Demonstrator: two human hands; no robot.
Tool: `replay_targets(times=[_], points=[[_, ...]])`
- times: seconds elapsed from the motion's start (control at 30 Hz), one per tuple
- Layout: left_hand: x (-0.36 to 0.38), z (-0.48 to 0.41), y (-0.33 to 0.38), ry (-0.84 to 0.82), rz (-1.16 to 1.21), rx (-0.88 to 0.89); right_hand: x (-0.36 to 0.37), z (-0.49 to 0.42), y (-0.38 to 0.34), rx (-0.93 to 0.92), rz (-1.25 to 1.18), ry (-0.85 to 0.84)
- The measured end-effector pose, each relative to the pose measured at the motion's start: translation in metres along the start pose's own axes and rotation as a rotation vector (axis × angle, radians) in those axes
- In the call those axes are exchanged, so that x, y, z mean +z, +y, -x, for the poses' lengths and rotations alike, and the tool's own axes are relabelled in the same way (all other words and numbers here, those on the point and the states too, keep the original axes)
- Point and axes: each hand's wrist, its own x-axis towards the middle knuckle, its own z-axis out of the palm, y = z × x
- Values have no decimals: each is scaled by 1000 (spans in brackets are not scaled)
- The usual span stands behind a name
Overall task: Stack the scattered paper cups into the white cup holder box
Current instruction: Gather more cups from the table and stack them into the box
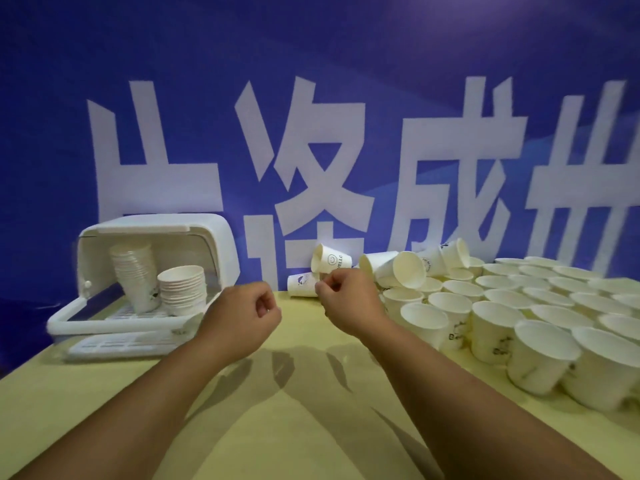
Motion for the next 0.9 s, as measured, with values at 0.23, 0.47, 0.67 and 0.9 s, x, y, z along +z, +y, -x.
replay_targets(times=[0.23,0.47,0.67,0.9], points=[[59,8,86,-305,-6,33,-75,34,32,1,187,227],[99,-22,144,-406,-266,154,-91,46,70,43,225,187],[123,-49,159,-428,-431,134,-96,43,89,174,269,66],[120,-45,146,-201,-380,19,-96,38,99,140,436,113]])
